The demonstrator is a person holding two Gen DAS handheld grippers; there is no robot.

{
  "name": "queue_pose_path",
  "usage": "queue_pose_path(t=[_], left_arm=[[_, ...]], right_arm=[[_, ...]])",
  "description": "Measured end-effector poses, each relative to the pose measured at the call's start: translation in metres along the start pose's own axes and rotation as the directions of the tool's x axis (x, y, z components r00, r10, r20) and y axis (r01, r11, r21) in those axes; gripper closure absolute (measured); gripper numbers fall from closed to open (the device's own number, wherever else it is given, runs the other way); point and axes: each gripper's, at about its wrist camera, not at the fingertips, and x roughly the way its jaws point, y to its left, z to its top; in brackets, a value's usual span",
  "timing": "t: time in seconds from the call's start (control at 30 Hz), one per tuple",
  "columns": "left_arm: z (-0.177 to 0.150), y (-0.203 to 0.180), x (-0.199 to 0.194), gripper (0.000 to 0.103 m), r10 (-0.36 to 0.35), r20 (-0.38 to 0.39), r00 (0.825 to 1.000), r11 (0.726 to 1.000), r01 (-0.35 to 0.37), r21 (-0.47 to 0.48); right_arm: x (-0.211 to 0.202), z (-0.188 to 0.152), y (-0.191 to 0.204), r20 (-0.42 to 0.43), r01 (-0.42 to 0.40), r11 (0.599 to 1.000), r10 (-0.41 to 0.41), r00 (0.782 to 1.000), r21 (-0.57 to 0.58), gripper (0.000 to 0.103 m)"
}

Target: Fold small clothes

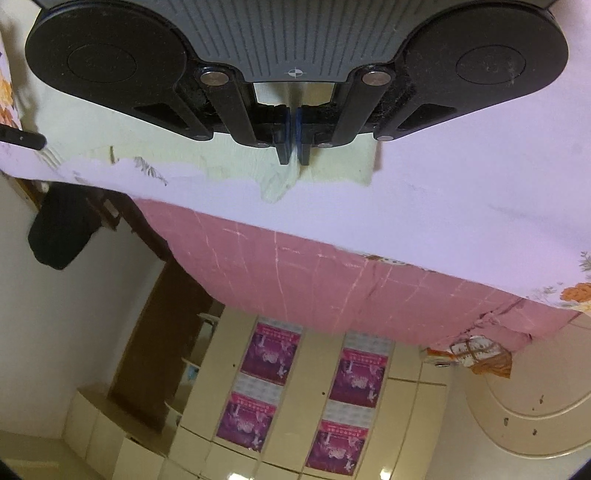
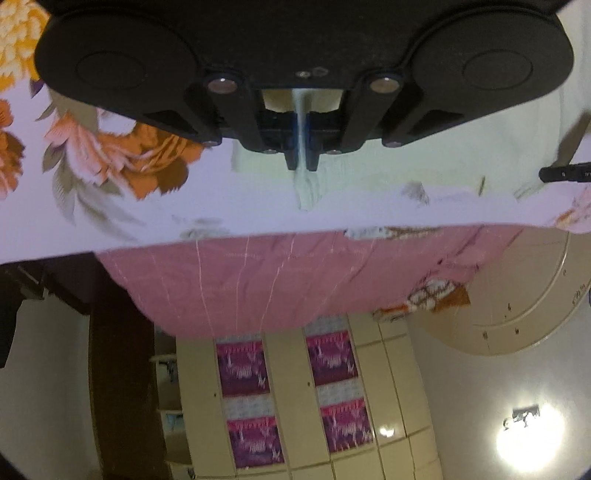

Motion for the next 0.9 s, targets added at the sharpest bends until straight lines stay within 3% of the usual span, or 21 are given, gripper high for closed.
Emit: queue_pose_path(t=[0.13,0.2,0.23,0.33,0.37,0.4,0.43,0.47,0.53,0.73,0.83,0.9], left_arm=[[-0.001,-0.003,0.008,0.100,0.007,-0.004,1.000,1.000,-0.007,0.018],[-0.005,-0.008,0.019,0.100,0.034,-0.056,0.998,0.998,-0.031,0.047],[-0.006,-0.007,0.028,0.100,0.044,-0.101,0.994,0.998,-0.039,0.054],[-0.005,-0.004,0.028,0.097,0.037,-0.094,0.995,0.999,-0.034,0.029],[-0.004,-0.003,0.024,0.089,0.043,-0.084,0.996,0.999,-0.042,0.019],[-0.003,-0.004,0.018,0.064,0.065,-0.067,0.996,0.998,-0.064,0.018],[-0.003,-0.007,0.012,0.044,0.087,-0.038,0.995,0.996,-0.086,0.031],[-0.003,-0.014,0.004,0.021,0.097,0.009,0.995,0.994,-0.097,0.055],[0.001,-0.036,-0.003,0.020,0.042,0.056,0.998,0.990,-0.049,0.131],[-0.007,-0.103,0.028,0.020,-0.051,-0.082,0.995,0.945,0.075,0.318],[-0.016,-0.092,0.038,0.020,-0.016,-0.109,0.994,0.936,0.053,0.347],[-0.015,-0.069,0.033,0.020,-0.023,-0.074,0.997,0.953,0.044,0.299]], right_arm=[[0.004,0.002,-0.009,-0.002,0.018,1.000,-0.018,1.000,0.014,0.099],[0.009,-0.001,-0.014,-0.019,0.034,0.999,-0.034,0.999,0.017,0.099],[0.013,-0.005,-0.015,-0.034,0.042,0.999,-0.042,0.999,0.020,0.099],[0.027,-0.014,-0.018,-0.114,0.064,0.998,-0.061,0.992,0.023,0.097],[0.026,-0.013,-0.018,-0.113,0.060,0.998,-0.057,0.992,0.027,0.097],[0.025,-0.011,-0.017,-0.119,0.062,0.997,-0.057,0.991,0.035,0.091],[0.020,-0.008,-0.015,-0.111,0.066,0.997,-0.061,0.992,0.042,0.074],[0.015,-0.005,-0.012,-0.091,0.075,0.996,-0.071,0.993,0.039,0.064],[0.007,0.000,0.001,-0.040,0.038,0.999,-0.037,0.999,0.021,0.061],[0.047,-0.001,0.085,-0.145,-0.086,0.984,0.063,0.987,-0.153,0.065],[0.058,-0.017,0.111,-0.157,-0.089,0.965,0.051,0.986,-0.246,0.059],[0.055,-0.020,0.105,-0.141,-0.089,0.961,0.053,0.989,-0.261,0.054]])
